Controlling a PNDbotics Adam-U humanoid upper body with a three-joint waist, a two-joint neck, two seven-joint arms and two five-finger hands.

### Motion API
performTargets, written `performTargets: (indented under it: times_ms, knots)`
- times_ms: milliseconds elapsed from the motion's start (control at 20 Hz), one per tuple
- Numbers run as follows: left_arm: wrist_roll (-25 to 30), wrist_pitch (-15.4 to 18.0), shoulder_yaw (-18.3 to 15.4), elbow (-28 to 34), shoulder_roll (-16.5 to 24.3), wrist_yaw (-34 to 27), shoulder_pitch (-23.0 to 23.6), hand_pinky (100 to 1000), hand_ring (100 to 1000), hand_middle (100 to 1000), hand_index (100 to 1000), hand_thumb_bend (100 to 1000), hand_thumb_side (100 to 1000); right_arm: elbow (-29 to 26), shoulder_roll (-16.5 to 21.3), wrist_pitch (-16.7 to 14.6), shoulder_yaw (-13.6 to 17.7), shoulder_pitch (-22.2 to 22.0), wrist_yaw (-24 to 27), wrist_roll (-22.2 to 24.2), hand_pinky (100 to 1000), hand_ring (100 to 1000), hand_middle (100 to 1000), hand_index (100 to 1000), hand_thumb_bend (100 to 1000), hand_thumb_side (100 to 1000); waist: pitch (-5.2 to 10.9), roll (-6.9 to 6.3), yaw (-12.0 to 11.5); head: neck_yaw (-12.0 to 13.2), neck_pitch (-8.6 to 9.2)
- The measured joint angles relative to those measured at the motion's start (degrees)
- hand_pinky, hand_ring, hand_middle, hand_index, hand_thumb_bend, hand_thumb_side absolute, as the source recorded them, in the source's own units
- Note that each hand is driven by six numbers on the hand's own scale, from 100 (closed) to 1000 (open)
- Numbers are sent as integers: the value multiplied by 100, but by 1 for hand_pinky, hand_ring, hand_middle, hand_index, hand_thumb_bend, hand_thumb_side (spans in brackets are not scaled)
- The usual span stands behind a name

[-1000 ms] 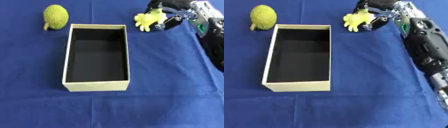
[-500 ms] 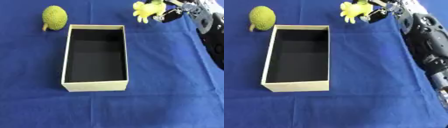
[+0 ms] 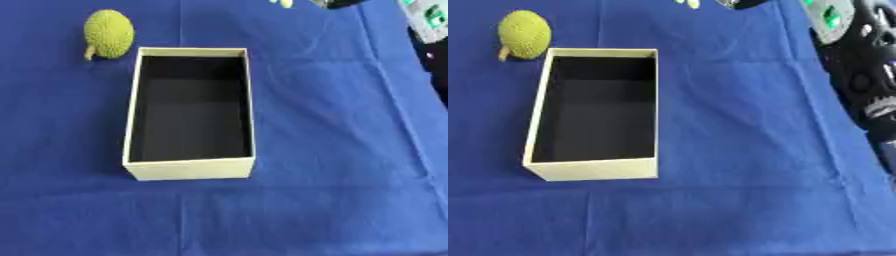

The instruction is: Pick up objects on the table and place them in the box.

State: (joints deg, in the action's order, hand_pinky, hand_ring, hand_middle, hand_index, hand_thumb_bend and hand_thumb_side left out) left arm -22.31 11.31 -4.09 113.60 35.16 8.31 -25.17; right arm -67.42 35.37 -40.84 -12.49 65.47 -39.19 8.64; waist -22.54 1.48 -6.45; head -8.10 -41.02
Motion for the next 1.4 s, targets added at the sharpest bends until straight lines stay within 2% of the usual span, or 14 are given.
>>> performTargets:
  times_ms: [200, 250, 400, 500, 550, 600, 750, 900, 1150, 1400]
  knots:
    - [-42, 16, -2, 0, 0, -7, 0, 760, 770, 749, 889, 100, 527, -562, -47, -302, -437, 0, 232, 146, 768, 638, 372, 599, 204, 100, 2, -24, 33, -4, -16]
    - [-49, 20, -2, 0, 0, -9, 0, 761, 771, 749, 889, 100, 521, -706, -38, -386, -473, -62, 274, 169, 761, 630, 380, 603, 237, 102, 2, -29, 41, -2, -20]
    - [-58, 33, -1, 1, -1, -18, -19, 761, 771, 749, 889, 100, 520, -1131, -13, -614, -580, -130, 397, 247, 755, 627, 382, 603, 222, 115, 21, -37, -95, -101, -20]
    - [-61, 38, -1, 2, -1, -21, -13, 761, 770, 749, 889, 100, 522, -1425, -173, -775, -774, -175, 485, 356, 756, 627, 380, 602, 194, 125, 62, -23, -95, -145, -19]
    - [-61, 38, -1, 2, -1, -21, -7, 761, 770, 749, 889, 100, 523, -1566, -270, -843, -876, -225, 499, 422, 758, 627, 379, 602, 208, 120, 66, -22, -73, -151, -19]
    - [-61, 38, -1, 2, -1, -21, 3, 761, 770, 749, 889, 100, 524, -1701, -382, -888, -974, -284, 498, 491, 758, 627, 378, 601, 167, 129, 66, -23, -58, -151, -20]
    - [-61, 39, -2, 3, -1, -20, 52, 761, 770, 749, 889, 100, 526, -2071, -747, -819, -1195, -447, 404, 699, 761, 625, 368, 596, 101, 124, 66, -3, -24, -136, -22]
    - [-60, 39, -2, 3, 0, -18, 61, 760, 769, 748, 889, 100, 529, -2227, -1036, -615, -1355, -606, 293, 947, 762, 624, 368, 593, 100, 139, 66, 5, -27, -122, -22]
    - [-53, 38, -2, 3, 0, -15, 86, 760, 769, 748, 889, 100, 535, -2037, -1392, -425, -1606, -660, 92, 1275, 759, 624, 375, 594, 100, 165, 62, 7, -64, -128, -23]
    - [-39, 25, -3, 3, 0, -15, 92, 759, 768, 747, 886, 100, 540, -1800, -1608, -273, -1675, -719, 43, 1428, 759, 630, 387, 604, 100, 172, 55, 43, -72, -125, -25]
